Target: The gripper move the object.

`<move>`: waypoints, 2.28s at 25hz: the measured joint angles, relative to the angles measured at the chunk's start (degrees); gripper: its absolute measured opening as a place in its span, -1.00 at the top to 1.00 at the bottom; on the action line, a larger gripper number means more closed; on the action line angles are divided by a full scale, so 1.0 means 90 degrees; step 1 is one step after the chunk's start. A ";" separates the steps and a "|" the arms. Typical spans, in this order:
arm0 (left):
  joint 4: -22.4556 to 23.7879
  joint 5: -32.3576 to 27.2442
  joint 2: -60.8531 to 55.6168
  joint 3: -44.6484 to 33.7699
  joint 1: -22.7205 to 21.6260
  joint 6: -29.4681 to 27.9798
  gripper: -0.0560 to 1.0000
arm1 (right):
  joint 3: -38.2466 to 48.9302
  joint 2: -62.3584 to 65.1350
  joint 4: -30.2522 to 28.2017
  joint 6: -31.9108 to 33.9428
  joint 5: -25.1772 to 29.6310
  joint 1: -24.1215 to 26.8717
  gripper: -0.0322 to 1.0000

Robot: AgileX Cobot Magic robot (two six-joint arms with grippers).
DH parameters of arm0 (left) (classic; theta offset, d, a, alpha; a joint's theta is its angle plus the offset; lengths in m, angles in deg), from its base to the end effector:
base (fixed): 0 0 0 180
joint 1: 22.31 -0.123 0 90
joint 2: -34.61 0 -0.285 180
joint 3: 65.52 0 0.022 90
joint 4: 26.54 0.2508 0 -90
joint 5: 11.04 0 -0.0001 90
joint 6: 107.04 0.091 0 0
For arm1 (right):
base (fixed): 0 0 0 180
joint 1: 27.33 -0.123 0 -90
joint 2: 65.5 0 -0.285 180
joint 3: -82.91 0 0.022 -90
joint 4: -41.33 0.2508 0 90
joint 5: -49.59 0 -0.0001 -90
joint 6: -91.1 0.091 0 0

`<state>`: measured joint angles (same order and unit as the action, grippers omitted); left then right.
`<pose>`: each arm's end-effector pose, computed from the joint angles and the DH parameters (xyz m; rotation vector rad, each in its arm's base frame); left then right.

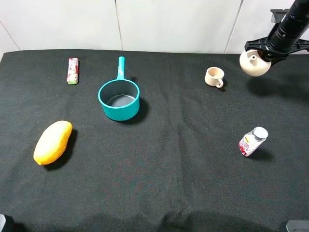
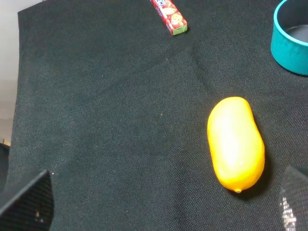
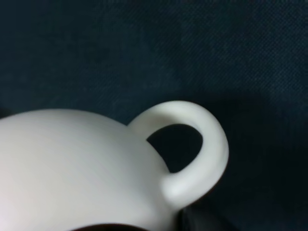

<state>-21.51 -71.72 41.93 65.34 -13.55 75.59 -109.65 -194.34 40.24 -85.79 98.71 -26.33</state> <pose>-0.0039 0.0076 0.2749 0.1987 2.0319 0.0382 0.4361 -0.0089 0.1656 0.0882 2.8851 -0.0162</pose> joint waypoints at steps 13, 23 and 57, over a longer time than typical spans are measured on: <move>0.0000 0.0000 0.0000 0.0000 0.0000 0.0000 -0.98 | 0.0000 -0.0390 -0.0237 0.0000 -0.0166 0.0004 0.88; 0.0000 0.0000 0.0000 0.0000 0.0000 0.0000 -0.98 | 0.0000 -0.0540 -0.0243 0.0000 -0.0182 0.0004 0.88; 0.0000 0.0000 0.0000 0.0000 0.0000 0.0000 -0.98 | 0.0000 -0.0279 0.0002 -0.0346 -0.0152 0.0004 -0.41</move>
<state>-21.51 -71.72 41.93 65.34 -13.55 75.59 -109.65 -196.85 40.25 -88.90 97.35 -26.29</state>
